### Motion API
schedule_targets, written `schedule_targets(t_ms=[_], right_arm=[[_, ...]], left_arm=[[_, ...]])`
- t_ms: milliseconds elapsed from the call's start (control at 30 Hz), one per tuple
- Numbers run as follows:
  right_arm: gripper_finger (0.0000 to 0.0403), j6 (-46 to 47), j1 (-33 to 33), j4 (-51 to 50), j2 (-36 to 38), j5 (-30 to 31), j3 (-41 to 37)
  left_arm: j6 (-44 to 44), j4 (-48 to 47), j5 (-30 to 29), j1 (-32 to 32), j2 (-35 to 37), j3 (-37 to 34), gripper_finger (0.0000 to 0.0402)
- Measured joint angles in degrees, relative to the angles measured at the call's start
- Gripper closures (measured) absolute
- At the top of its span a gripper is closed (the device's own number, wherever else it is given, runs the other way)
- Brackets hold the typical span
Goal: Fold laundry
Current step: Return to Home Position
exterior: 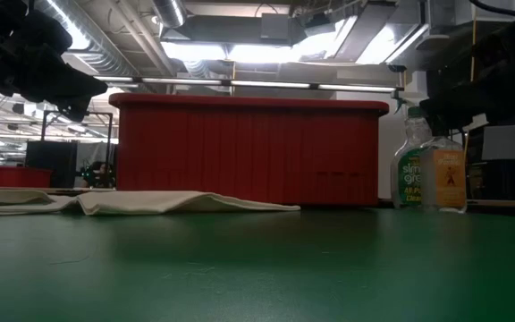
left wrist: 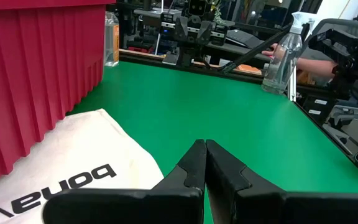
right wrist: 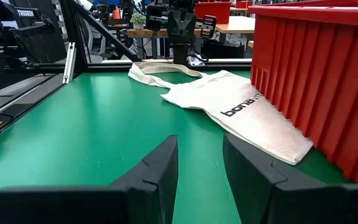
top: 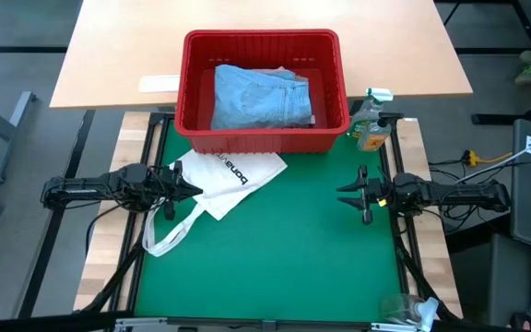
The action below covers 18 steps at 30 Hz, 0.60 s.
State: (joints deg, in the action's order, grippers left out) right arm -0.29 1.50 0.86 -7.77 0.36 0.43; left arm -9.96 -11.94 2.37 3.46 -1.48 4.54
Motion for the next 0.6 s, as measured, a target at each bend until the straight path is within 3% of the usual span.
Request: schedule_targets(t_ms=[133,333,600], right_arm=[[0.0276,0.0,0.0,0.0,0.0,0.0,0.0],[0.0276,0.0,0.0,0.0,0.0,0.0,0.0],[0.0276,0.0,0.0,0.0,0.0,0.0,0.0]], left_arm=[[-0.1,-0.1,-0.4,0.0,0.0,0.0,0.0401],[0.0,0.0,-7.1,1.9,0.0,-0.1,0.0401],[0.0,0.0,-7.6,3.6,0.0,-0.1,0.0401]])
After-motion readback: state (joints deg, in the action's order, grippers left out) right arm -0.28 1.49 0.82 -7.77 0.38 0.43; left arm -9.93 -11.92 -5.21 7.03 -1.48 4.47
